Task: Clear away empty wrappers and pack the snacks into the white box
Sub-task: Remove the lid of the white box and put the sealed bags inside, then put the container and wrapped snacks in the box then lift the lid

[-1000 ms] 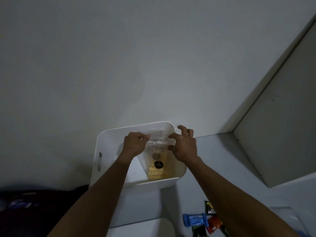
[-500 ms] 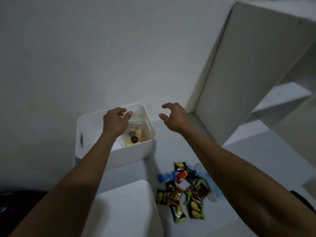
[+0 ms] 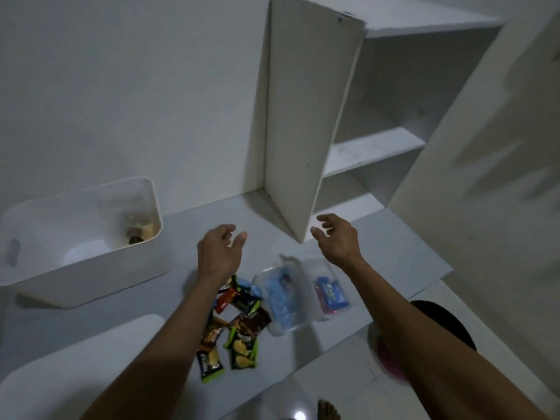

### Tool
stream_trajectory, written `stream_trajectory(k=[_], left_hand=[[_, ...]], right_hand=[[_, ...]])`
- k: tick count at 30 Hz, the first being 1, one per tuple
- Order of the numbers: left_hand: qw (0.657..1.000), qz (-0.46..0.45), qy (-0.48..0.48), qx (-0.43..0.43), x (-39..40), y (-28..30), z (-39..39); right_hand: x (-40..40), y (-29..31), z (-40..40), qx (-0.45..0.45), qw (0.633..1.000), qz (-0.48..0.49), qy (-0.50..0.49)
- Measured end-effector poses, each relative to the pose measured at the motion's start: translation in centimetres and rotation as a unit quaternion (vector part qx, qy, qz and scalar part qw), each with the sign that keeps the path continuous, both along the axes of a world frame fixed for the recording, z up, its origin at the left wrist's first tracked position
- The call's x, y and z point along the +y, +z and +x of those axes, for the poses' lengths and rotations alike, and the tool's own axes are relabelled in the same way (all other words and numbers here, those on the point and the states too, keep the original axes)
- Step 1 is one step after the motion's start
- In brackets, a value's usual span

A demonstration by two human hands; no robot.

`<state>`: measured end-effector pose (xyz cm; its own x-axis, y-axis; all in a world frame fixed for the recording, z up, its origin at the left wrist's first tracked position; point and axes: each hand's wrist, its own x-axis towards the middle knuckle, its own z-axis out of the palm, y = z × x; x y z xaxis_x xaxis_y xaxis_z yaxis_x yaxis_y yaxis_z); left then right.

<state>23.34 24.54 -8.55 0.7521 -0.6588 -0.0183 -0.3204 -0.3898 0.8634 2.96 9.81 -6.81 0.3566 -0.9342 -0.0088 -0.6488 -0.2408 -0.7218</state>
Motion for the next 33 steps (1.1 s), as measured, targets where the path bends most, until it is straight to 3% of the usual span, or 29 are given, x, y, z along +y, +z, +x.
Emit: stream_trajectory(k=[6, 12, 16, 21, 27, 33], left_hand=[[0.998, 0.052, -0.014, -0.025, -5.7, -6.1, -13.9], [0.972, 0.087, 0.003, -0.219, -7.1, -11.5, -19.9], [0.953, 0.225, 0.003, -0.201, -8.5, -13.7, -20.6], [0.929, 0.322, 0.010, -0.184, -9.8, -16.0, -21.2], [0.922, 0.336, 0.020, -0.191, -11.0, -17.2, -22.1], [0.942, 0.289, 0.012, -0.169, -11.6, -16.3, -22.7]], right_hand=[[-4.3, -7.3, -9.2, 0.004, 0.996, 0.087, -0.017], [-4.6, -12.5, -12.2, -0.001, 0.987, 0.161, -0.023], [-4.0, -15.3, -12.2, -0.020, 0.976, 0.215, -0.007], [-4.2, -17.4, -11.8, -0.039, 0.964, 0.261, -0.017], [-5.2, -18.0, -11.4, -0.078, 0.969, 0.232, -0.028], [-5.6, -16.8, -11.8, -0.099, 0.967, 0.226, -0.065]])
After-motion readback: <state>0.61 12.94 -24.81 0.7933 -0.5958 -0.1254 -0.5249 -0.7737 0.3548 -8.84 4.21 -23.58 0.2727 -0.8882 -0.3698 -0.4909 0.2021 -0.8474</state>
